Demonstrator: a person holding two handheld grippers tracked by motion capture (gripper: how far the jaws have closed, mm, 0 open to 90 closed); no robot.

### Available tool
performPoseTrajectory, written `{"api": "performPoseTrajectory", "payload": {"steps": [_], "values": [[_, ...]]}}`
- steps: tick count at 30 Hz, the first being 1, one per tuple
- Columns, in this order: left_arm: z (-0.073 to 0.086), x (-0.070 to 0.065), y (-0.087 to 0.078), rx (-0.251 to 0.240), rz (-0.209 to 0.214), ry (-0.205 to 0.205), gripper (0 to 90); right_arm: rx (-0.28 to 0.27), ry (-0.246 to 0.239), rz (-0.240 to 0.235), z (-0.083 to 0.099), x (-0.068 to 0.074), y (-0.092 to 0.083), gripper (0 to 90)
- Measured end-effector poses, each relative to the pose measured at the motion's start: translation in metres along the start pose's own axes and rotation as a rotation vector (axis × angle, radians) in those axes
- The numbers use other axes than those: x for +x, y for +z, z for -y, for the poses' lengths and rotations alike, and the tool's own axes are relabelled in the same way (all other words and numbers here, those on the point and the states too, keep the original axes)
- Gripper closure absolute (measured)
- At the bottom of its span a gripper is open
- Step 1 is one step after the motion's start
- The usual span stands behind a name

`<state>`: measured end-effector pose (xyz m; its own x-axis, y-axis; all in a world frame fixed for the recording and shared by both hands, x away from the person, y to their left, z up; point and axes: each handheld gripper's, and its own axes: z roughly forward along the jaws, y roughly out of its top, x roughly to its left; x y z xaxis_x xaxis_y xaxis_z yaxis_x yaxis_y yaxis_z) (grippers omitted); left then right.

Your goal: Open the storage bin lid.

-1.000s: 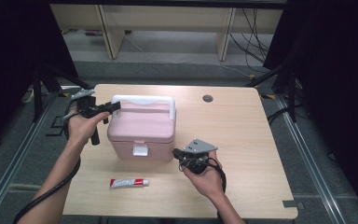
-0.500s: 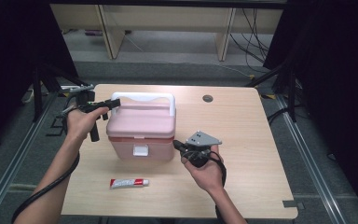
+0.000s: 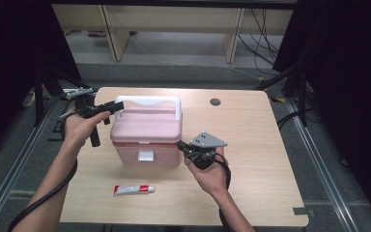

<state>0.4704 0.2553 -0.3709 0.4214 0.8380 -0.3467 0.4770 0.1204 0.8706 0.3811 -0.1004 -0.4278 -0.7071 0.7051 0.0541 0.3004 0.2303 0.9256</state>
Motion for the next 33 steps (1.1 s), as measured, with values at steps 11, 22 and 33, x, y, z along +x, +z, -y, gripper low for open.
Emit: {"api": "performPoseTrajectory", "payload": {"steps": [11, 22, 33], "values": [[0.035, -0.033, -0.069, -0.173, 0.052, 0.151, 69.3, -0.012, 0.007, 0.016, -0.002, 0.002, -0.001, 90.0], [0.103, -0.075, -0.073, -0.056, 0.207, 0.304, 86.0, -0.004, 0.015, 0.021, -0.002, 0.003, -0.001, 90.0], [0.117, -0.074, -0.049, -0.056, 0.138, 0.224, 89.7, -0.020, -0.001, 0.012, -0.005, 0.001, -0.001, 90.0]]}}
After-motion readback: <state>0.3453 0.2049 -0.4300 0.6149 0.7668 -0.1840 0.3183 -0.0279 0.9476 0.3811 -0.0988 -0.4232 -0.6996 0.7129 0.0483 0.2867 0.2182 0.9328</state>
